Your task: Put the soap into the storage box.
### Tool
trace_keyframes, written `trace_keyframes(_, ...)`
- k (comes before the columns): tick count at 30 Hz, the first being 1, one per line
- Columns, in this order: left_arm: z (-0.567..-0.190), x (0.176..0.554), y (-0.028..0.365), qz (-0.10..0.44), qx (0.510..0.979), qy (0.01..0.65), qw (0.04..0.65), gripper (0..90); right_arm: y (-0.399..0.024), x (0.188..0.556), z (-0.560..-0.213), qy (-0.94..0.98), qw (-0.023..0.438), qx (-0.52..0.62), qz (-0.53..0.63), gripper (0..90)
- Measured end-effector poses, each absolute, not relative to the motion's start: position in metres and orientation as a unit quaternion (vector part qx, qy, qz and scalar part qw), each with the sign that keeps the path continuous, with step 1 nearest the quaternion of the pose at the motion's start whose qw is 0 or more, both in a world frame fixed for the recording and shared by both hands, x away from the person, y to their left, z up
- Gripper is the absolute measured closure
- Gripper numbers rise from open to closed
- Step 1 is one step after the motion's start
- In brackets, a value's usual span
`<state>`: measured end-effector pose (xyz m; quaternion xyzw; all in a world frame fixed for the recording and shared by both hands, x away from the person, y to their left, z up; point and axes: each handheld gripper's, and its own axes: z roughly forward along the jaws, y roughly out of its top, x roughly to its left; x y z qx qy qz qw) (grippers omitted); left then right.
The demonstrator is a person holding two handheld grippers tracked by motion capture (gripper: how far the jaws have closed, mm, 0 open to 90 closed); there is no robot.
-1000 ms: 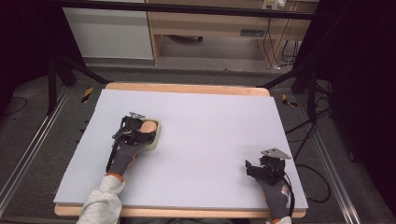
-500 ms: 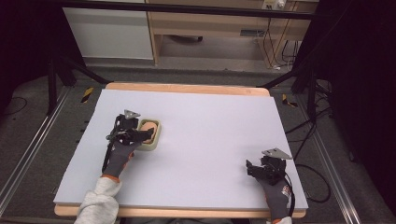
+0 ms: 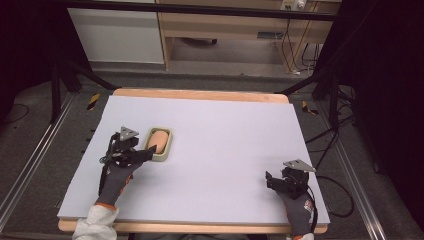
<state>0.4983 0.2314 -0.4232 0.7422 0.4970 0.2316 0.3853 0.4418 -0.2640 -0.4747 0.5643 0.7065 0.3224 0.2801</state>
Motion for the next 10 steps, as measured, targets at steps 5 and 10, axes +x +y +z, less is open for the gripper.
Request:
trace_keyframes(5, -0.429, 0.483, 0.239, 0.235, 0.744, 0.495, 0.383, 25.2, -0.267, 0.442, -0.475, 0.704, 0.279, 0.568, 0.322, 9.6)
trace_keyframes(10, -0.438, 0.469, 0.251, 0.235, 0.74, 0.506, 0.375, 24.8, -0.268, 0.442, -0.475, 0.706, 0.281, 0.567, 0.317, 9.4)
